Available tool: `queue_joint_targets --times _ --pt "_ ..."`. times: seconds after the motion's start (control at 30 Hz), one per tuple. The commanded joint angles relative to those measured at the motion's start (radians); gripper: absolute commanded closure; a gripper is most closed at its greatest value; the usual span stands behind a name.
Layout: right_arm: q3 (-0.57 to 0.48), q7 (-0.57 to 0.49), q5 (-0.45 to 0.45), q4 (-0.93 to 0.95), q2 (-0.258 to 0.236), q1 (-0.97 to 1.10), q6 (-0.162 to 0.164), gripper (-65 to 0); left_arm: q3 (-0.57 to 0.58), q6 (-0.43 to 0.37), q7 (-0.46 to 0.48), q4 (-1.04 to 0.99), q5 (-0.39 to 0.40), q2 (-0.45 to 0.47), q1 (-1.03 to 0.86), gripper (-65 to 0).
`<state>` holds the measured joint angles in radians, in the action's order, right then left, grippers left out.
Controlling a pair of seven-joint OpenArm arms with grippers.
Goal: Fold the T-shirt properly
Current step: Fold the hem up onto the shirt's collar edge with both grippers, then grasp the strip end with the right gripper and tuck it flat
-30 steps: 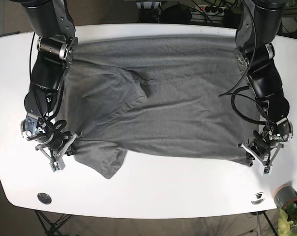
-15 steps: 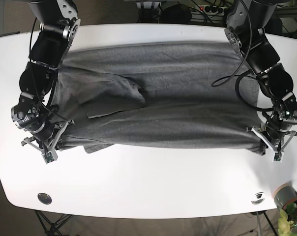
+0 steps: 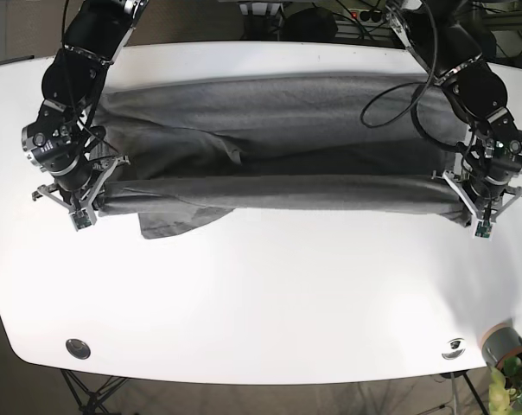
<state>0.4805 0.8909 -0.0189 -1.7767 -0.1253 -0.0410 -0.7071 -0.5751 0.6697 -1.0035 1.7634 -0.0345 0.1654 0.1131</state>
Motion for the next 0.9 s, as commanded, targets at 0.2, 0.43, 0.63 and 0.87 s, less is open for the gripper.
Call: queue_joint_targets --times 0.2,0.43,0.63,0.87 --pt "0.053 -0.022 -0.002 -0.047 0.019 0.08 0.009 -2.4 -0.006 0.028 0.015 0.077 -0.005 -0.005 -0.145 0.0" --pt "0.062 -0.025 -0.002 -0.042 0.02 0.118 0.009 -2.5 -0.072 0.028 0.016 0.091 -0.008 -0.016 -0.223 0.0" --pt "0.062 -0.022 0.0 -0.047 0.02 0.154 0.009 -6.3 -0.066 0.028 0.012 0.042 -0.015 0.006 -0.24 -4.4" --pt "0.059 -0.02 0.153 -0.042 0.014 0.151 0.009 -45.0 -0.018 0.028 0.013 0.045 -0.012 0.021 -0.246 -38.6"
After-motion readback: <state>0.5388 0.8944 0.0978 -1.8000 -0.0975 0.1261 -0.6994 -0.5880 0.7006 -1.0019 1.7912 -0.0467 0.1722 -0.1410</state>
